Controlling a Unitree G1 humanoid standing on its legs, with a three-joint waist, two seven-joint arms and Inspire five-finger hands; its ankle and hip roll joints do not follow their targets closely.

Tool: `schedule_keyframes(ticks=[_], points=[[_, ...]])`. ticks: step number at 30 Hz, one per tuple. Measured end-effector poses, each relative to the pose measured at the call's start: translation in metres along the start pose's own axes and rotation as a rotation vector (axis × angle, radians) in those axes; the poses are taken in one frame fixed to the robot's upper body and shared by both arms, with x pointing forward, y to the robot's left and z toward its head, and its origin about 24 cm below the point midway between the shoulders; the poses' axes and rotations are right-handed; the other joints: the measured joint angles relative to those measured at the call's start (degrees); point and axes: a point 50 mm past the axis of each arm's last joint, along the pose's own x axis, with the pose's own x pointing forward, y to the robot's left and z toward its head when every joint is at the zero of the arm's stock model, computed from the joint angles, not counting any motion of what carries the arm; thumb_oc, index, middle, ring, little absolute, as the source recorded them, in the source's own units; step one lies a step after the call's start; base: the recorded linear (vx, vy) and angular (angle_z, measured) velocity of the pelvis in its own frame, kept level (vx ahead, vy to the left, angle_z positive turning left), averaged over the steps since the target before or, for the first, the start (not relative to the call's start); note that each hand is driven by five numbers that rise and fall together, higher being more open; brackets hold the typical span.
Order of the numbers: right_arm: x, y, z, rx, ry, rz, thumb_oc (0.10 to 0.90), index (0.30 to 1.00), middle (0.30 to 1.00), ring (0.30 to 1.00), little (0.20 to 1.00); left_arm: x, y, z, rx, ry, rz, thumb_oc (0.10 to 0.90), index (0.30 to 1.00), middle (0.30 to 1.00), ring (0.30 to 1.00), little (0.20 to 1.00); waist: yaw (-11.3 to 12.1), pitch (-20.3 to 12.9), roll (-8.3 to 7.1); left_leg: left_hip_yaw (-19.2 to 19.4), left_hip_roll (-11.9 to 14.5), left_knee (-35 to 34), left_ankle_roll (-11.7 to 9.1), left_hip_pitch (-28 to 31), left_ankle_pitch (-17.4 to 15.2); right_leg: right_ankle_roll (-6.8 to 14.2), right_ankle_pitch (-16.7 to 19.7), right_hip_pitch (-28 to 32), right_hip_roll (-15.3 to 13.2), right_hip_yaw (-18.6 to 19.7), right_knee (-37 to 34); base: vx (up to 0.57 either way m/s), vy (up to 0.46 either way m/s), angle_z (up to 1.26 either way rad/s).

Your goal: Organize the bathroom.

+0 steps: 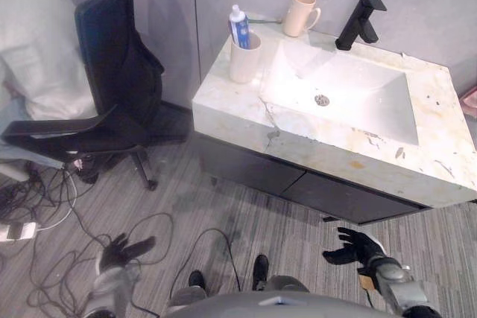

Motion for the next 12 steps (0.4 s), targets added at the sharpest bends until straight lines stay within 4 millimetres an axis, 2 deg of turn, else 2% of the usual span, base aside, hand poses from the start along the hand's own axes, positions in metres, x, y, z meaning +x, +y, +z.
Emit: schedule_keyframes(ticks=[3, 6, 7, 9, 12], points=[[0.005, 0.028, -0.029, 0.15, 0.129, 0.068, 0.8, 0.9, 0.9, 0.9, 0.9, -0.001, -0.017, -0.009, 0.063, 0.03, -0.079, 0.8, 0.9, 0.9, 0.9, 0.9, 0.7, -0.98, 1.42, -0.15, 0.08, -0.01, -0.05, -0.06, -0.03, -0.27, -0.23, 0.0, 0.17, 0.01, -0.01, 0.0, 0.0, 0.0], [0.004, 0.038, -0.069, 0.241, 0.314, 0.012, 0.8, 0.9, 0.9, 0.9, 0.9, 0.0, -0.025, -0.019, 0.104, 0.086, -0.099, 0.8, 0.9, 0.9, 0.9, 0.9, 1.08, -2.17, 3.18, -0.4, 0.0, 0.0, -0.03, 0.27, -0.22, -0.19, -0.33, 0.27, -0.19, 0.12, -0.15, 0.01, 0.008, -0.03], [0.002, 0.035, -0.077, 0.281, 0.343, -0.017, 0.8, 0.9, 0.9, 0.9, 0.9, -0.001, -0.025, -0.027, 0.135, 0.113, -0.099, 0.8, 0.9, 0.9, 0.9, 0.9, 0.96, -2.57, 3.87, -0.2, -0.19, -0.02, 0.09, 0.65, -0.44, -0.18, -0.34, 0.53, -0.37, 0.41, -0.16, 0.03, 0.02, -0.1], [0.003, 0.034, -0.075, 0.267, 0.344, -0.025, 0.8, 0.9, 0.9, 0.9, 0.9, -0.002, -0.024, -0.034, 0.185, 0.137, -0.109, 0.8, 0.9, 0.9, 0.9, 0.9, 0.3, -3.22, 4.32, -0.31, -0.33, -0.08, 0.29, 0.94, -0.61, 0.02, -0.5, 0.92, -0.56, 0.39, -0.19, 0.02, 0.015, 0.0], [0.002, 0.034, -0.079, 0.224, 0.371, -0.054, 0.8, 0.9, 0.9, 0.9, 0.9, -0.004, -0.027, -0.039, 0.316, 0.136, -0.17, 0.8, 0.9, 0.9, 0.9, 0.9, 0.58, -4.81, 4.33, -0.58, -0.54, -0.09, 0.39, 0.96, -0.67, -0.01, -0.59, 0.97, -0.76, 0.25, -0.27, 0.02, 0.04, 0.05]])
